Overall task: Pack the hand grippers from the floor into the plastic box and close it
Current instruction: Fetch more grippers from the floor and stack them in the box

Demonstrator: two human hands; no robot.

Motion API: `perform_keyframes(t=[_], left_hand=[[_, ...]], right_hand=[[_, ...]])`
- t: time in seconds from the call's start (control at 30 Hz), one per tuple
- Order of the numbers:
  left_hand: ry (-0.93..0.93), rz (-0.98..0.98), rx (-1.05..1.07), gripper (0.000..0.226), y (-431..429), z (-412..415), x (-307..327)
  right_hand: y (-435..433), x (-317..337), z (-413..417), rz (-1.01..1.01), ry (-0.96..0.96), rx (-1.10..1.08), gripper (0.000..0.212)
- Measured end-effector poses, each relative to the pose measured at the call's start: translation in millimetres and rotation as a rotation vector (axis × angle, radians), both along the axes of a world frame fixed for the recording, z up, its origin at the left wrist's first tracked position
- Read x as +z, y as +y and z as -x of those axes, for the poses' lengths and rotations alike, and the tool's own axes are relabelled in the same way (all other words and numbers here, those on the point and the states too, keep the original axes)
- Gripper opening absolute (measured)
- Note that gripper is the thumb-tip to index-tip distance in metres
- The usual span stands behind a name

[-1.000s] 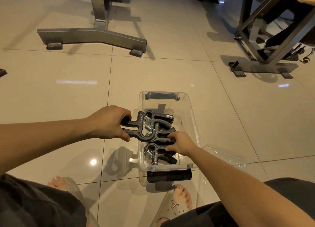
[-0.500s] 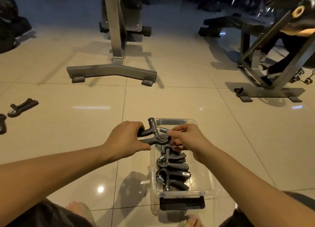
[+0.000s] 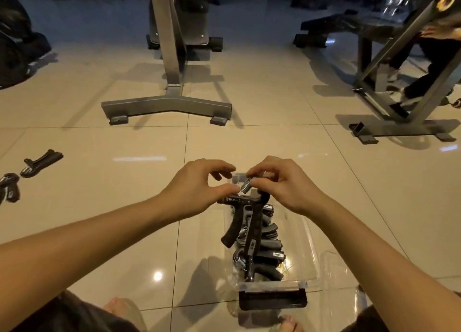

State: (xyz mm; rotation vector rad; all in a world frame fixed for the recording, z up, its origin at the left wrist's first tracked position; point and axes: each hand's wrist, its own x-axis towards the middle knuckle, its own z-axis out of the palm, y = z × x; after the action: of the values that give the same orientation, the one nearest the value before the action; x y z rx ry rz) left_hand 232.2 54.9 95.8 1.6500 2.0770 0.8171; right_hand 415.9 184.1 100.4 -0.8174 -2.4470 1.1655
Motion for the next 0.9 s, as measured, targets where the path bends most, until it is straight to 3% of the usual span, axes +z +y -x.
perform_keyframes(t=[0.3, 0.43, 0.53, 0.7, 0.9], left_hand=[[-0.23, 0.017, 0.004, 0.028, 5, -11, -7], [-0.282, -0.008, 0.064, 0.024, 8, -9, -6], [-0.342, -0.024, 0.174, 0.023, 11, -6, -6], [-0.541, -0.069, 0.411, 0.018, 17, 3, -6], [-0.736, -0.079, 0.46, 0.023, 23, -6, -5]], right_hand=[[-3, -9, 9, 0.144, 0.156, -0.015, 0.02], [-7, -8, 10, 0.175, 0.255, -0.108, 0.012], [-11, -13, 1, 0.055, 0.186, -0.212, 0.015], [-27, -27, 2, -0.298, -0.151, -0.113, 0.056], [-28, -38, 7, -0.605, -0.291, -0.154, 0.065]])
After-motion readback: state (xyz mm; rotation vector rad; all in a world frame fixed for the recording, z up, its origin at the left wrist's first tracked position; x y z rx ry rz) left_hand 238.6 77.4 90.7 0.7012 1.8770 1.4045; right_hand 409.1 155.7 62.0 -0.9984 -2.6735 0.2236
